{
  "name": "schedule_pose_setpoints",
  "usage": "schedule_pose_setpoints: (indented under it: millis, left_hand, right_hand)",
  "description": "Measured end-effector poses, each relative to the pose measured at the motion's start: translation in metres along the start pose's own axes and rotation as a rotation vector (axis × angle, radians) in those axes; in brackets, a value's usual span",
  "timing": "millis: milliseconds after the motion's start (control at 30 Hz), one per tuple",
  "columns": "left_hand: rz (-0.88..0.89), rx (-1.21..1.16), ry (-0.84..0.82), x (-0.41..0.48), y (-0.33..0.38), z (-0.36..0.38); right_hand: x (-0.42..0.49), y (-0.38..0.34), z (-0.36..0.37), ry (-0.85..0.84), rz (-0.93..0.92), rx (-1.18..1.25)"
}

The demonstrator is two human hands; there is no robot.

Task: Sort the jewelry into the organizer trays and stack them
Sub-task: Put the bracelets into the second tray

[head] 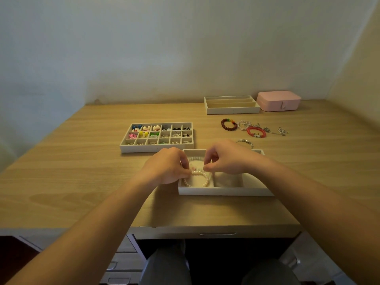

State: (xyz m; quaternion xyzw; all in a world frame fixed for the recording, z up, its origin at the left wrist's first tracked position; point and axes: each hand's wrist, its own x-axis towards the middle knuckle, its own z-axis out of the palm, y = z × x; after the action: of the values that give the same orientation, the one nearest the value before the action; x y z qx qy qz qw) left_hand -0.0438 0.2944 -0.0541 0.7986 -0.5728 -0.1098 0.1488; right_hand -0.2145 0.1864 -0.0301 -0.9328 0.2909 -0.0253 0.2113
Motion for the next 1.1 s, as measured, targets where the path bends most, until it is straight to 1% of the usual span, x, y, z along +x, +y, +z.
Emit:
schedule_pose_setpoints:
  millis: [100,233,300,433,567,733,933,1000,1100]
  left_hand:
    - [-0.004,0.012,0.047,0.003,0.008,-0.004]
    - [0.041,-0.081,0.069,0.016,0.028,-0.009]
    - [0.068,-0.107,0.076,0.025,0.039,-0.01]
    - [0.077,-0.192,0.099,0.048,0.058,-0.011]
    - [0.078,-0.319,0.112,0.07,0.07,-0.008]
    - [0.087,-0.43,0.093,0.09,0.079,-0.001]
    - [0.11,-0.51,0.046,0.105,0.081,0.005]
    - [0.11,-0.54,0.024,0.108,0.08,0.005]
    - [0.108,-0.587,0.017,0.109,0.078,0.003]
  right_hand:
    - [0.002,0.011,-0.007,0.103,0.042,-0.026]
    - [0.011,0.046,-0.028,0.273,0.171,0.0]
    - [0.015,0.067,-0.038,0.32,0.251,0.037]
    - [0.023,0.101,-0.045,0.364,0.395,0.098]
    - [0.032,0.113,-0.041,0.329,0.444,0.168]
    - [0.045,0.122,-0.039,0.25,0.48,0.058]
    - [0.051,0.126,-0.042,0.126,0.39,-0.053]
    - [0.051,0.126,-0.043,0.149,0.367,0.002]
    - [0.048,0.12,-0.049,0.24,0.299,0.178]
